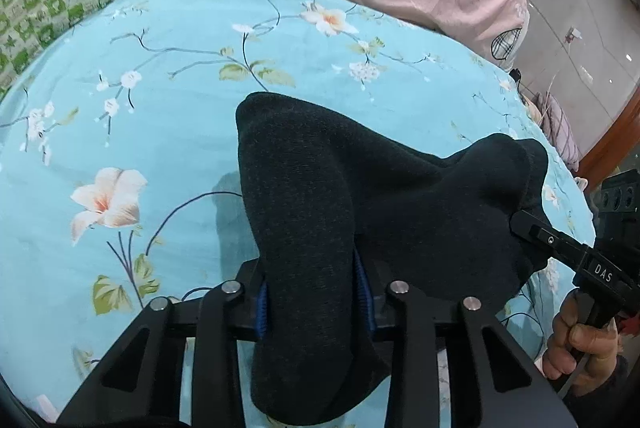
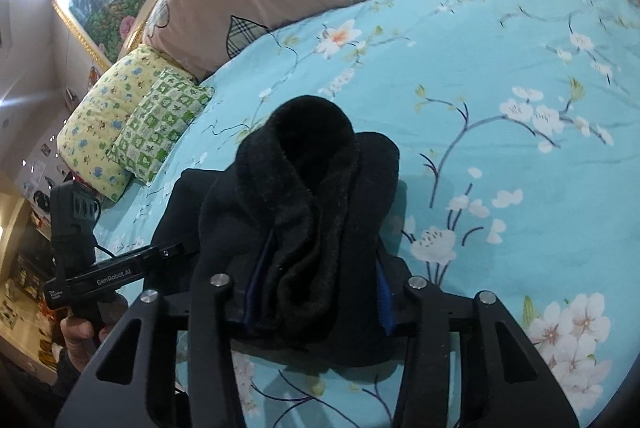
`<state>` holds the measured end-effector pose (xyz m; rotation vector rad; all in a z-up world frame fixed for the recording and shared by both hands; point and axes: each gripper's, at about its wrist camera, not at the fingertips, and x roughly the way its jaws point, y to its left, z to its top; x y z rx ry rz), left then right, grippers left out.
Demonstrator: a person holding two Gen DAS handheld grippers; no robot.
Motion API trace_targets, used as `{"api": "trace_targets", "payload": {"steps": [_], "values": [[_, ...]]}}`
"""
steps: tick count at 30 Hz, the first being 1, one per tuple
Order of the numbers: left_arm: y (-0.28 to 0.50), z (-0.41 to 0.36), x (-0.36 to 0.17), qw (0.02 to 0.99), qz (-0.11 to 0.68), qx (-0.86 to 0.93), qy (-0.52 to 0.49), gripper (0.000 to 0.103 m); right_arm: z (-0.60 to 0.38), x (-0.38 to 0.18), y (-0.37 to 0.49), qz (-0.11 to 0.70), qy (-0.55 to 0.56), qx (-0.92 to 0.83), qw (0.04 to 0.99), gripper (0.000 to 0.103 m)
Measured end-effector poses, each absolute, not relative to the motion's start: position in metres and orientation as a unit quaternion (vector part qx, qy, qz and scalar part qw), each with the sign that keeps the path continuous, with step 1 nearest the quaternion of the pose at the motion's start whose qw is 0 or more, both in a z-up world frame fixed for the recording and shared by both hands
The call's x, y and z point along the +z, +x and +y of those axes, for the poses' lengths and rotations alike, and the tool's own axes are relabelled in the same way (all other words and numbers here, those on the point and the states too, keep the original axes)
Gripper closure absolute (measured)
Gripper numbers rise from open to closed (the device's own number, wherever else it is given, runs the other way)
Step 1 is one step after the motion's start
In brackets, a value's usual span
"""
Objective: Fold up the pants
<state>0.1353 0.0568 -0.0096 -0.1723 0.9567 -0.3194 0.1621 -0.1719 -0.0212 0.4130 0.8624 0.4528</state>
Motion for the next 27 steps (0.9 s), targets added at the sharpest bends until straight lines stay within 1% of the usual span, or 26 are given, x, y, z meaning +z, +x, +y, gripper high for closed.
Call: {"api": "trace_targets", "payload": {"steps": [7, 16, 27], "values": [[0.123, 0.063, 0.009, 0.886, 0.434, -0.147, -0.074, 0.071, -0.164, -0.009, 0.162, 0.402, 0.184, 0.223, 0.869, 0.059], [0.112, 0.092, 0.029, 0.9, 0.409, -0.127, -0.082, 0.071, -0.141, 0.005, 0.165, 0.392, 0.173, 0.251, 0.868, 0.06], [0.133, 0.148, 0.046, 0.914, 0.387, -0.075, -0.1, 0.071, -0.087, 0.021, 0.2, 0.374, 0.141, 0.3, 0.866, 0.06]]}}
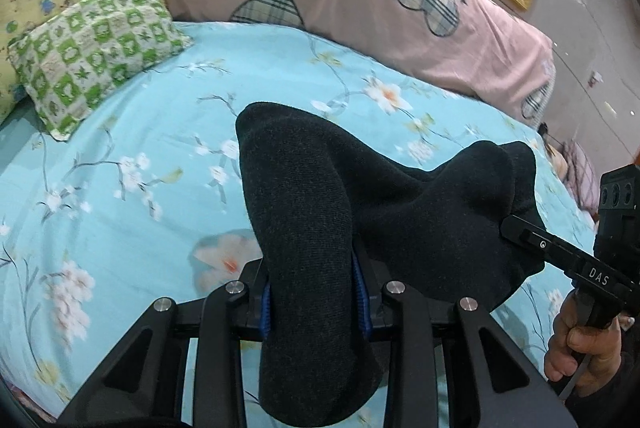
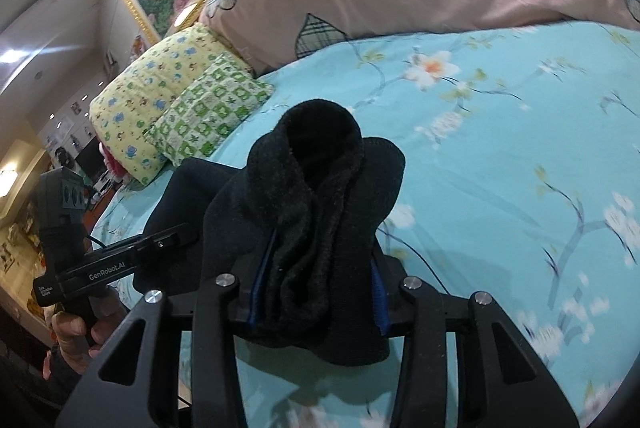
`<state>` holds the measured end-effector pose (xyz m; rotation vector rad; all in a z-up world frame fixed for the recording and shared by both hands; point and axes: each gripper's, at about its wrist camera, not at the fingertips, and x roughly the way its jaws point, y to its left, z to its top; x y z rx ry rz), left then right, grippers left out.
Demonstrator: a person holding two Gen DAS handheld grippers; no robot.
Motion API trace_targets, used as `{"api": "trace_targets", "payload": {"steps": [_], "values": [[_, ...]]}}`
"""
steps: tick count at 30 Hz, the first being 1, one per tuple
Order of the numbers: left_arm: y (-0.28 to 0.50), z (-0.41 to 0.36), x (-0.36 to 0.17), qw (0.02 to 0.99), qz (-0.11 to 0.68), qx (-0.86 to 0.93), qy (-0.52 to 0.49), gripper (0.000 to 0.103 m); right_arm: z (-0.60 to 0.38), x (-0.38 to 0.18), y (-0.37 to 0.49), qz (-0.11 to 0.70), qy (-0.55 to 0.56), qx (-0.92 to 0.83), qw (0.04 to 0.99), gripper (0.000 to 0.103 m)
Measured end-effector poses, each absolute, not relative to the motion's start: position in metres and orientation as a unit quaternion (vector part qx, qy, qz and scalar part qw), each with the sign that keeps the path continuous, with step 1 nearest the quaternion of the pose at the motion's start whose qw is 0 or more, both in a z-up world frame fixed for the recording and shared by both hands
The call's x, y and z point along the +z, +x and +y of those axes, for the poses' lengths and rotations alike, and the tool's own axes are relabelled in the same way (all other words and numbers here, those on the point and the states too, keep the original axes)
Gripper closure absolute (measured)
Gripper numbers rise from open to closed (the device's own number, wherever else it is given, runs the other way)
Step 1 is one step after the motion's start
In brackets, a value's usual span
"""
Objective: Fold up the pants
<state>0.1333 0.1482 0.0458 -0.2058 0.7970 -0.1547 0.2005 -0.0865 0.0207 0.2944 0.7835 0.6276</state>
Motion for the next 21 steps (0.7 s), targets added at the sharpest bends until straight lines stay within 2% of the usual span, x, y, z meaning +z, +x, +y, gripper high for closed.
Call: {"api": "trace_targets", "payload": {"steps": [21], "values": [[0.187, 0.25, 0.035, 0.916, 0.378, 0.015, -0.13, 0.071, 0.02, 0.009, 0.292, 0.387, 0.108, 0.371, 0.837, 0.06]]}}
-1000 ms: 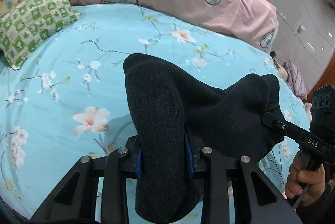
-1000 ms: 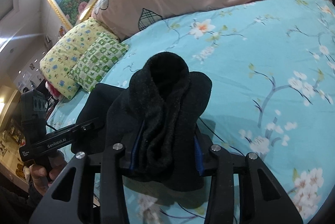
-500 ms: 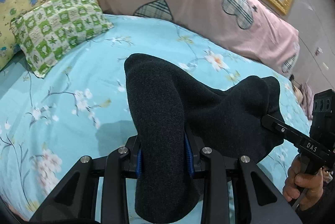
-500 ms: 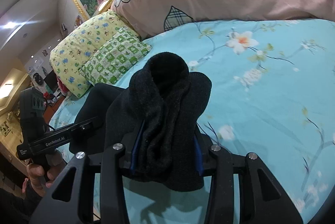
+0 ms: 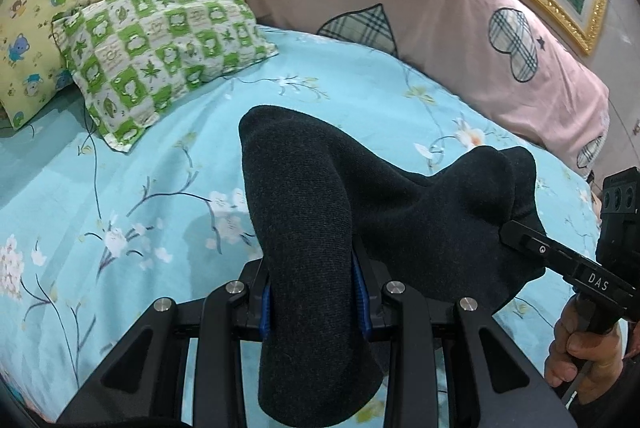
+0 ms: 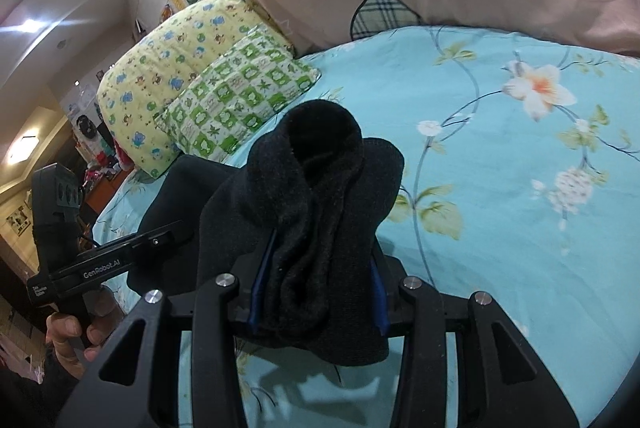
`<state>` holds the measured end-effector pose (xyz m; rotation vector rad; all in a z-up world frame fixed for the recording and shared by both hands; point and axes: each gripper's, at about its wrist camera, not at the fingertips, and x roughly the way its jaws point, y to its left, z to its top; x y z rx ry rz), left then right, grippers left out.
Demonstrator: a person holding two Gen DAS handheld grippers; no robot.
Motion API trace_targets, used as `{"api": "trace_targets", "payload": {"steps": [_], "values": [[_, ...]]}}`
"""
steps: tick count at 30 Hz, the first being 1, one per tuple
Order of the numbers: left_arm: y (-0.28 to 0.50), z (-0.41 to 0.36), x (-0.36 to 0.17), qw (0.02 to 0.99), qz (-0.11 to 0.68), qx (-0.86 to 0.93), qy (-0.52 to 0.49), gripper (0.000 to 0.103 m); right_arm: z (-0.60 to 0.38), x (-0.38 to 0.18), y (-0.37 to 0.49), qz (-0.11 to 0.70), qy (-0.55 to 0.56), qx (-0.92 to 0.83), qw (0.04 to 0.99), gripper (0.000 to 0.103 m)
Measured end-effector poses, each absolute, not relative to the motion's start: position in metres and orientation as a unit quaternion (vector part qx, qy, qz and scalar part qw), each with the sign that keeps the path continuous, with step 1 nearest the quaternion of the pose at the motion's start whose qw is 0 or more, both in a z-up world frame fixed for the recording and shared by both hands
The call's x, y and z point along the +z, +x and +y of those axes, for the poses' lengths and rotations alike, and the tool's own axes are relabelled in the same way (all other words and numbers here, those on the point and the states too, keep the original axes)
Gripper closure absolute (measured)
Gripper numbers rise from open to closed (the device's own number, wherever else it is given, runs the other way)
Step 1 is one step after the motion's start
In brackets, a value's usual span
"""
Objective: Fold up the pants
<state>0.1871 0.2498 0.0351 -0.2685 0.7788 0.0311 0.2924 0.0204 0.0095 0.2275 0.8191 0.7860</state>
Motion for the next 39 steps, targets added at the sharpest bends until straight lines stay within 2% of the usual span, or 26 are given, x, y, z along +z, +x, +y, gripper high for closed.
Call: {"api": "trace_targets", "payload": {"steps": [9, 12, 20, 21, 24, 35, 39], "values": [[0.193, 0.277, 0.016, 0.906, 0.398, 0.03, -0.143, 0.071, 0.055, -0.002, 0.309, 0.405, 0.09, 0.389, 0.823, 0.059], [0.193, 0.279, 0.007, 0.903, 0.403, 0.031, -0.143, 0.066, 0.058, -0.014, 0.315, 0.42, 0.087, 0.381, 0.819, 0.055], [0.192, 0.287, -0.007, 0.898, 0.411, 0.051, -0.148, 0.031, 0.04, -0.038, 0.329, 0.446, 0.103, 0.367, 0.81, 0.042], [0.191, 0.288, -0.007, 0.897, 0.412, 0.053, -0.15, 0.029, 0.04, -0.038, 0.329, 0.447, 0.102, 0.366, 0.81, 0.039], [0.186, 0.29, -0.007, 0.895, 0.415, 0.052, -0.157, 0.028, 0.034, -0.039, 0.328, 0.443, 0.091, 0.361, 0.816, 0.032], [0.168, 0.278, 0.001, 0.896, 0.42, 0.071, -0.127, 0.024, 0.033, -0.018, 0.31, 0.425, 0.059, 0.371, 0.823, 0.031], [0.16, 0.274, 0.002, 0.897, 0.42, 0.075, -0.12, 0.023, 0.036, -0.01, 0.299, 0.415, 0.044, 0.378, 0.826, 0.025]]}}
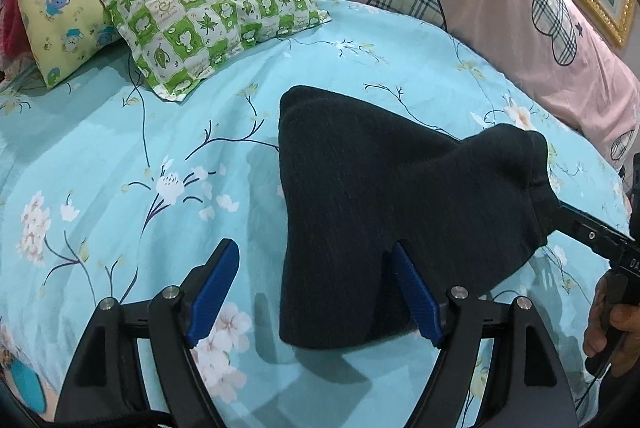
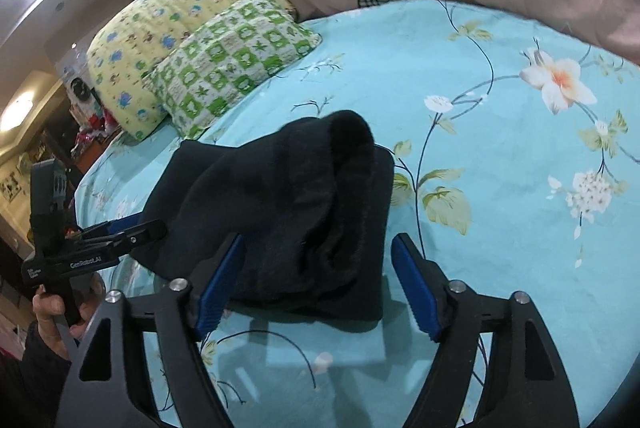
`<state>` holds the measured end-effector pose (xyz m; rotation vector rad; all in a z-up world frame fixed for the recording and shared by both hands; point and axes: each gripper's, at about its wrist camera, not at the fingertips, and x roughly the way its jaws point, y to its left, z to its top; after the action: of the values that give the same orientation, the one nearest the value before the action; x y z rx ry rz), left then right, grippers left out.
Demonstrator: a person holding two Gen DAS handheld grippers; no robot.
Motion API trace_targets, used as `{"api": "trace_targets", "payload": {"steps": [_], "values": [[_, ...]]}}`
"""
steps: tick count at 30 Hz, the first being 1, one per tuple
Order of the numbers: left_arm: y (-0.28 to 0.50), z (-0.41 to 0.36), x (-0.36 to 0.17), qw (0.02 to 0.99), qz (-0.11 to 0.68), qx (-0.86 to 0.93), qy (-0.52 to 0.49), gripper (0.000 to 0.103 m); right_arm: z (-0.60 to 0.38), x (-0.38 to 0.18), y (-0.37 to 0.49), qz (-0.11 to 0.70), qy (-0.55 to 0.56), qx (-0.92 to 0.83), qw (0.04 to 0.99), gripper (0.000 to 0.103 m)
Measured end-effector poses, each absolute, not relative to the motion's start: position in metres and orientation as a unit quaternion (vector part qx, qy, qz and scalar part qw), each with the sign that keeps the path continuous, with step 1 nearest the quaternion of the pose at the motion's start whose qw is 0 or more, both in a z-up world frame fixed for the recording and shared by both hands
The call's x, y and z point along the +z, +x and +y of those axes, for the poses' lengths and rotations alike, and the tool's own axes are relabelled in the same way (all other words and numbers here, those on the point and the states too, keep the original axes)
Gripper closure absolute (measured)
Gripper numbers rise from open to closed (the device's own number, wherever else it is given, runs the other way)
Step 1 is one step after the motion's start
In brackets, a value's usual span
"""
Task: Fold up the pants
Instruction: 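Open both grippers and withdraw them from the folded pants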
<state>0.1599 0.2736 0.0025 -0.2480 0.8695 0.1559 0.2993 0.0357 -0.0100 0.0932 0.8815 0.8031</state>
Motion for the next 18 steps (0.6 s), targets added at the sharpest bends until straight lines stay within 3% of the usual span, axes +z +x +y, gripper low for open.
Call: {"api": "trace_targets", "payload": {"steps": [18], "values": [[0.12, 0.255, 0.011, 0.903, 0.407, 0.125, -0.062, 0.02, 0.049, 0.004, 0.26, 0.394, -0.034, 0.42, 0.817, 0.016]]}}
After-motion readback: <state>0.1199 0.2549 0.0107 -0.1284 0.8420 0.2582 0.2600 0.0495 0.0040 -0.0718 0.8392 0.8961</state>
